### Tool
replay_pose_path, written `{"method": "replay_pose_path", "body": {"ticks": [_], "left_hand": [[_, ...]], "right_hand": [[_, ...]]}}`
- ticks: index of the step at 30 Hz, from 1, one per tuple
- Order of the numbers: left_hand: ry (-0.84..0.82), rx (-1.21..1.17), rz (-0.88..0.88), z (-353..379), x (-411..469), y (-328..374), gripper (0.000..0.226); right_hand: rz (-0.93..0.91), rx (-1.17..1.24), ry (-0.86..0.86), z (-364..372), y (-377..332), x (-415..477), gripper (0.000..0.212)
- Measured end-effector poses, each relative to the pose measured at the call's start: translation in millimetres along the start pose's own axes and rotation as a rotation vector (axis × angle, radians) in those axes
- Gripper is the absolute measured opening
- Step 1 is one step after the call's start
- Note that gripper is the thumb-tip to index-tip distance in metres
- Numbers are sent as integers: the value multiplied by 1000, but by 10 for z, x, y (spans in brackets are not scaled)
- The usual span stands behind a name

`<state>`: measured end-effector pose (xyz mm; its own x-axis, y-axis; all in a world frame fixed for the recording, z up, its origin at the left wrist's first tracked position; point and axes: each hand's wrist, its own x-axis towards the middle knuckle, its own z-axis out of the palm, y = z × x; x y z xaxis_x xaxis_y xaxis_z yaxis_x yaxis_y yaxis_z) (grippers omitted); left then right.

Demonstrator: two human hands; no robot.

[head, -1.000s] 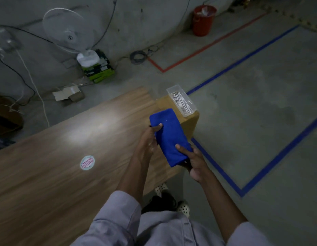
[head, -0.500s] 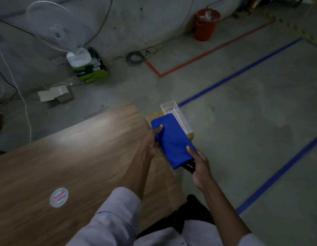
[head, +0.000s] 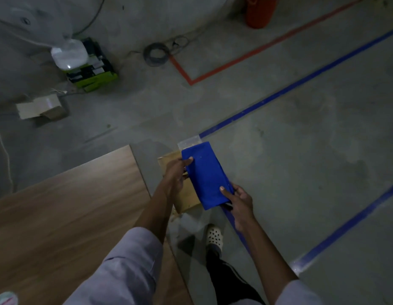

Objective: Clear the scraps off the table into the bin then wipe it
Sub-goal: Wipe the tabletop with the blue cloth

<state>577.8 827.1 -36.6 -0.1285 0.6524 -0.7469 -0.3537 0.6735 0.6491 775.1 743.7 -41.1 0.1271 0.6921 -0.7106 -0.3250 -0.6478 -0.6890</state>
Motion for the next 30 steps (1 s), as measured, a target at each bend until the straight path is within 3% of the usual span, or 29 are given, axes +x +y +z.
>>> {"method": "replay_pose_path", "body": {"ticks": [10,12,14,16,18,21,24,27,30], "left_hand": [[162,135,85,-119,1334,-303,31],[195,439,178,-80,1503,-307,52],[265,945,299,-45,1546,-382,83],[210,1251,464,25,1494,-609,87],[61,1474,549,75,1471,-920,80],[-45,1679,564,34,1618,-1259,84],[-41,1704,687,-11,1791,-1342,84],[1,1836,679,2,1872,-1319,88],[80,1899,585,52,1822,-1203,90]], "right_hand": [[-6,-258,45,241,501,1335,43],[-78,-454,75,316,546,1543,48],[-210,-827,167,362,592,1669,58],[-322,-1081,245,390,625,1676,61],[-416,-1148,237,435,645,1591,51],[-488,-1154,142,469,690,1458,34],[-475,-1131,87,440,798,1461,29],[-470,-1122,68,422,810,1503,33],[-486,-1329,-71,414,771,1544,54]]}}
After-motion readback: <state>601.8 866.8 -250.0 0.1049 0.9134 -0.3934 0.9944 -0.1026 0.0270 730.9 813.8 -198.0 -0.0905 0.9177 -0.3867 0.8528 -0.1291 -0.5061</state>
